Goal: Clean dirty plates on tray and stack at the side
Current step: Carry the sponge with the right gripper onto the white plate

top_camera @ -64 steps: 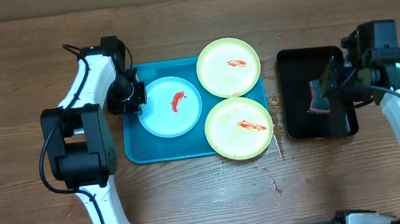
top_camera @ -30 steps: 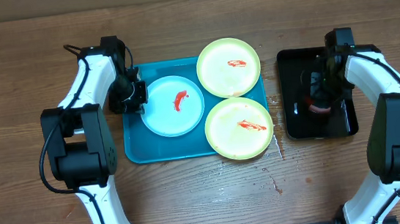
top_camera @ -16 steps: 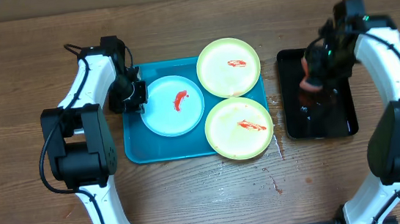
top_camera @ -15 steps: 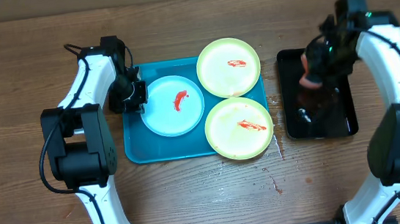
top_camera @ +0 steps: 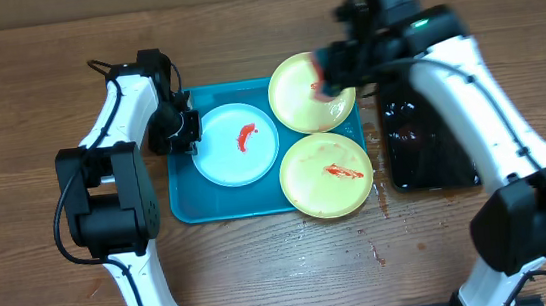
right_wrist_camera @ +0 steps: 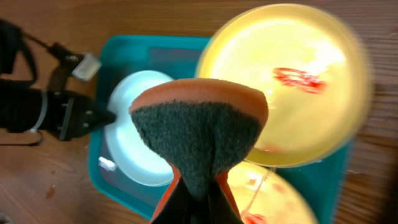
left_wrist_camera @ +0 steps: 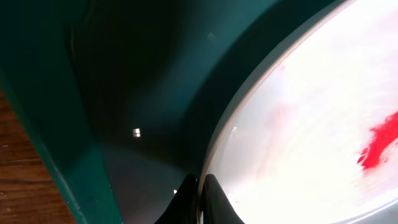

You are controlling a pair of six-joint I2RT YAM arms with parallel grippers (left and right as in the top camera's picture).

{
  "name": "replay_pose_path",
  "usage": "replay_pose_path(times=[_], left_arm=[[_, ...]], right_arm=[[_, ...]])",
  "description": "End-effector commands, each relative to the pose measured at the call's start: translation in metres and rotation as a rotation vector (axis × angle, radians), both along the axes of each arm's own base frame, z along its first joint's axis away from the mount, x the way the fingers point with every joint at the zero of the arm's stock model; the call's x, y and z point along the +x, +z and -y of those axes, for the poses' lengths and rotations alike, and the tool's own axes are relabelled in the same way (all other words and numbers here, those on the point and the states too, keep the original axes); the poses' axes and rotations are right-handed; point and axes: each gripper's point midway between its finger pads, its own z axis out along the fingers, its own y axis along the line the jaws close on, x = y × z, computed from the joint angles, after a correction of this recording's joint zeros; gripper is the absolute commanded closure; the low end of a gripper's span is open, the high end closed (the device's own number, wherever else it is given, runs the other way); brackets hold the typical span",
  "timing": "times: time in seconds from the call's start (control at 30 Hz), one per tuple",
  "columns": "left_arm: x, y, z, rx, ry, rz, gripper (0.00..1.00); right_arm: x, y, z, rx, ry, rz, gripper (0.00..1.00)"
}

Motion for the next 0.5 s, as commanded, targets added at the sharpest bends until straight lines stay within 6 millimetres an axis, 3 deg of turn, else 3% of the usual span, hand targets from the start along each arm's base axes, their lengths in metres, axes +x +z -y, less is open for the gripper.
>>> replay_pose_path(times=[0.0,0.13,0.27,0.33,0.47], left_arm=[[-0.002,-0.005,0.001,-0.016,-0.022,-0.01,0.96],[-0.001,-0.005,0.002,-0.023,-0.021,-0.01,0.96],[-0.003,-0.004,0.006,-0.047,-0.018,-0.015,0.96],[-0.006,-0.003,0.01,-0.074,-0.013,-0.031,0.96],[-0.014,-0.001,0.009,-0.082,-0.004,-0.064,0.96]], right_arm=[[-0.001,0.006,-0.03,-0.042,-0.091,0.035,0.96],[-0.008,-0.018,-0.063,-0.112,-0.105,0.038,0.96],[-0.017,-0.059,-0.094,-0.141,-0.072,-0.018,0.96],[-0.02,-0.088,-0.109,-0.163,-0.046,-0.049,0.96],[-0.019,-0.125,-0.116,-0.193,-0.039,-0.09,0.96]])
